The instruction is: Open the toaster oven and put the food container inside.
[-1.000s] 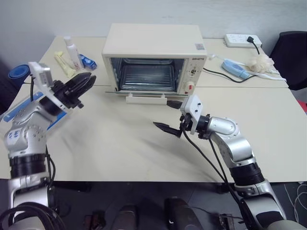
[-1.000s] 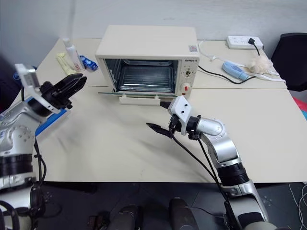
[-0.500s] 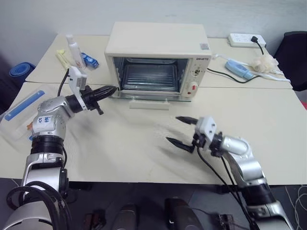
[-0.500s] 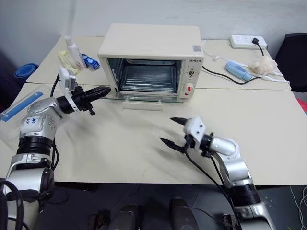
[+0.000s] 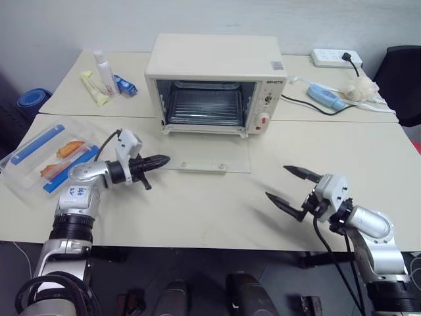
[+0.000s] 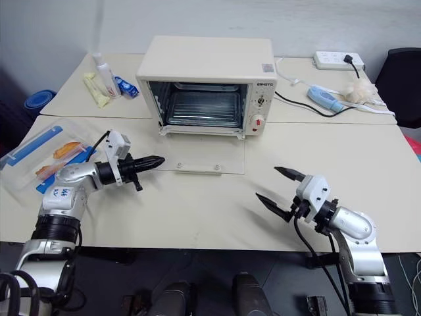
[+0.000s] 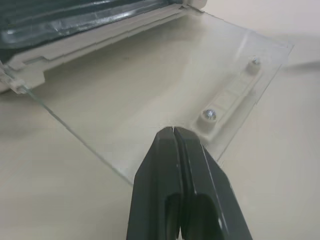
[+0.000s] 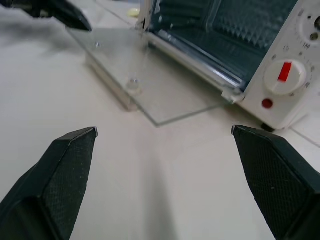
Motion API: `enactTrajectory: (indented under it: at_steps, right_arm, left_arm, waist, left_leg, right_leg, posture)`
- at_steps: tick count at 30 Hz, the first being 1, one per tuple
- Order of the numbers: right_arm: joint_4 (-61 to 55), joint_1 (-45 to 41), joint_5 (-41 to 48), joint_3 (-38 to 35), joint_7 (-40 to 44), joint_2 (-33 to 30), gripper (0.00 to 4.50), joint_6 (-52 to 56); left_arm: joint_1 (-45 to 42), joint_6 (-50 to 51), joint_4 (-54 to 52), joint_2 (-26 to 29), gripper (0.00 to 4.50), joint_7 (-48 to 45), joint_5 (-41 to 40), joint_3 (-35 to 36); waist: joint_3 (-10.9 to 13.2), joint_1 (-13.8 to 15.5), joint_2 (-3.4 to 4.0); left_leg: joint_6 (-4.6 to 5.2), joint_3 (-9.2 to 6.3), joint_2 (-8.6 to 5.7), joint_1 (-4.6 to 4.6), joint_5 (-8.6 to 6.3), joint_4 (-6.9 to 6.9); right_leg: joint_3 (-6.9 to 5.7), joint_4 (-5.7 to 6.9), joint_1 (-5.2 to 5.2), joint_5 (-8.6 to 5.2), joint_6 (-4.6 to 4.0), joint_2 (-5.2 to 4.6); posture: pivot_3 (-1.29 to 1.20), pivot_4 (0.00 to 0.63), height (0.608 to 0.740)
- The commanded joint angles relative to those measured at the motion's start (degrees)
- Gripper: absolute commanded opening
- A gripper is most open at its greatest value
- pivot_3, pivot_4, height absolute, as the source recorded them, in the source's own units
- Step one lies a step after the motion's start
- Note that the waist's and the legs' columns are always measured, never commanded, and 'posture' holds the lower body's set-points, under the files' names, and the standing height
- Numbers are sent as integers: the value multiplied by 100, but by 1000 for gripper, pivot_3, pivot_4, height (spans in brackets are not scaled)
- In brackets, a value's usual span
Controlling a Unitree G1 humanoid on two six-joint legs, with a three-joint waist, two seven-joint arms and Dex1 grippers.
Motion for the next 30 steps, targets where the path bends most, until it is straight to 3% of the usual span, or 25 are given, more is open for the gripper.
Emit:
enactTrajectory:
  at_steps: [1, 8, 13, 18, 21, 30]
  right_arm:
    - [-295, -277, 439, 50, 244, 19, 4500, 159]
    - [-212, -961, 540, 584, 795, 256, 4500, 168]
    - [-258, -1388, 670, 862, 896, 647, 4500, 233]
    - [-250, -1670, 703, 945, 879, 937, 4500, 137]
    - [-306, -1733, 724, 951, 884, 1057, 4500, 79]
    - [-664, -1506, 808, 1003, 1248, 918, 4500, 56]
  left_arm:
    - [651, 311, -1385, -20, 847, 231, -906, 890]
    - [3035, 1222, -3716, -32, 2912, 1362, -2424, 3397]
    - [4410, 1543, -3988, -362, 4382, 2435, -3503, 5487]
    - [5333, 2253, -3011, -487, 4470, 3765, -4273, 6621]
    - [5422, 2361, -2794, -408, 4470, 4106, -4563, 6811]
    - [4433, 3277, -1096, 1419, 4470, 4611, -4772, 6347]
  waist:
    - [0, 2, 0]
    - [0, -14, 0]
    - [1, 8, 0]
    - [1, 20, 0]
    - [-5, 22, -11]
    - [-9, 10, -16]
  left_leg:
    - [-3, 1, 2, -3, 0, -1]
    - [1, 0, 10, -2, -11, -6]
    - [12, -5, 10, 3, -17, -5]
    - [20, -8, 8, 9, -22, -5]
    - [20, -16, 8, 10, -23, -6]
    - [10, -31, 7, 9, -27, -12]
  right_leg:
    - [1, 0, -2, 0, 0, 0]
    - [-2, -18, 2, -1, -3, 0]
    - [-5, -20, 12, -2, -4, -2]
    - [-10, -26, 20, -4, -8, -5]
    - [-17, -27, 24, -5, -9, -5]
    - [-36, -28, 24, -7, -17, -10]
  posture:
    - [0, 150, 740]
    - [0, 150, 740]
    - [0, 150, 740]
    - [0, 150, 740]
    - [0, 150, 740]
    - [0, 150, 740]
